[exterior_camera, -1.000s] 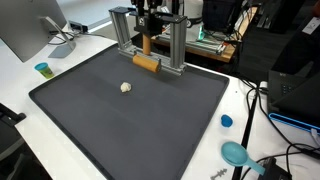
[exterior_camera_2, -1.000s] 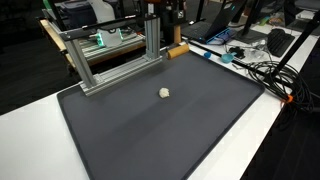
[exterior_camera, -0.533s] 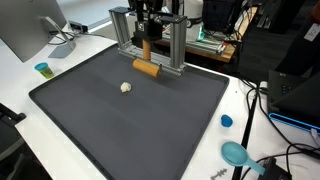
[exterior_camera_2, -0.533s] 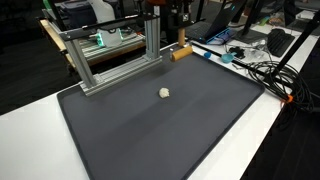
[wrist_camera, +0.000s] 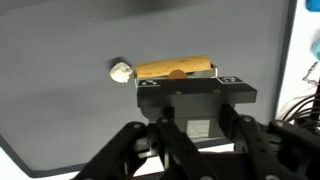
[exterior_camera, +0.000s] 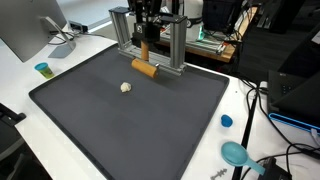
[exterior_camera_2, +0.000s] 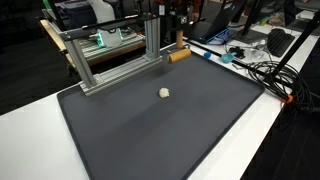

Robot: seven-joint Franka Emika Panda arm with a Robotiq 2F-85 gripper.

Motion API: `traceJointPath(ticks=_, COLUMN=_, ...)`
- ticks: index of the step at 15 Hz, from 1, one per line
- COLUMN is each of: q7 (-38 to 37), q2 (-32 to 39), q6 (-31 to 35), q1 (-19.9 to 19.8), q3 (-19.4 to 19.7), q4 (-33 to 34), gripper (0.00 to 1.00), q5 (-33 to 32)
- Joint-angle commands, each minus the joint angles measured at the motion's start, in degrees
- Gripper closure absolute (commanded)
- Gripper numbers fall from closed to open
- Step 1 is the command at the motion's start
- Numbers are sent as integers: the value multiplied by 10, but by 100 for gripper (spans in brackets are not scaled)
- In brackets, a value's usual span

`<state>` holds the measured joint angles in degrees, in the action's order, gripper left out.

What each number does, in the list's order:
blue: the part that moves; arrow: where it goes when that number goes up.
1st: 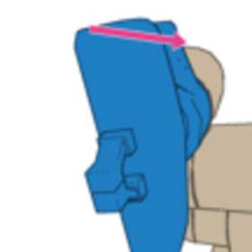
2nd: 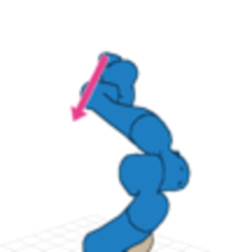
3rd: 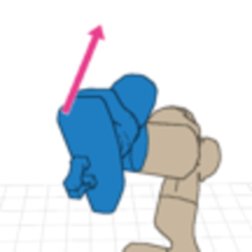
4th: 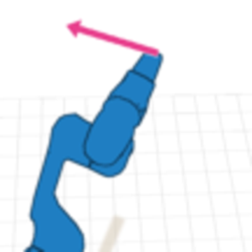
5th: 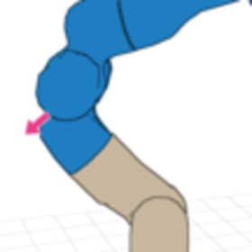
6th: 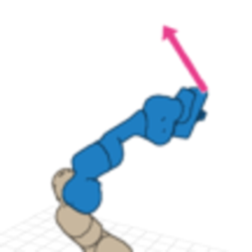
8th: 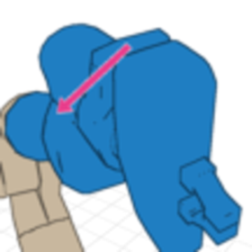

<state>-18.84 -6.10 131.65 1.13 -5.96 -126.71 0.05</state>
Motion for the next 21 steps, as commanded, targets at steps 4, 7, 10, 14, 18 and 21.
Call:
traceJointPath(ticks=4, q7=-63, q2=53, q6=35, q1=-9, q3=18, q4=15, gripper=78, q5=-46)
traceJointPath(ticks=7, q7=-21, q2=99, q6=71, q1=-13, q3=38, q4=27, gripper=78, q5=-23)
traceJointPath(ticks=10, q7=27, q2=131, q6=70, q1=-25, q3=61, q4=49, gripper=78, q5=3)
traceJointPath(ticks=14, q7=2, q2=128, q6=78, q1=-12, q3=64, q4=23, gripper=78, q5=-22)
traceJointPath(ticks=18, q7=52, q2=118, q6=75, q1=-23, q3=70, q4=25, gripper=78, q5=-8)
traceJointPath(ticks=21, q7=96, q2=117, q6=56, q1=-36, q3=76, q4=38, gripper=78, q5=22)
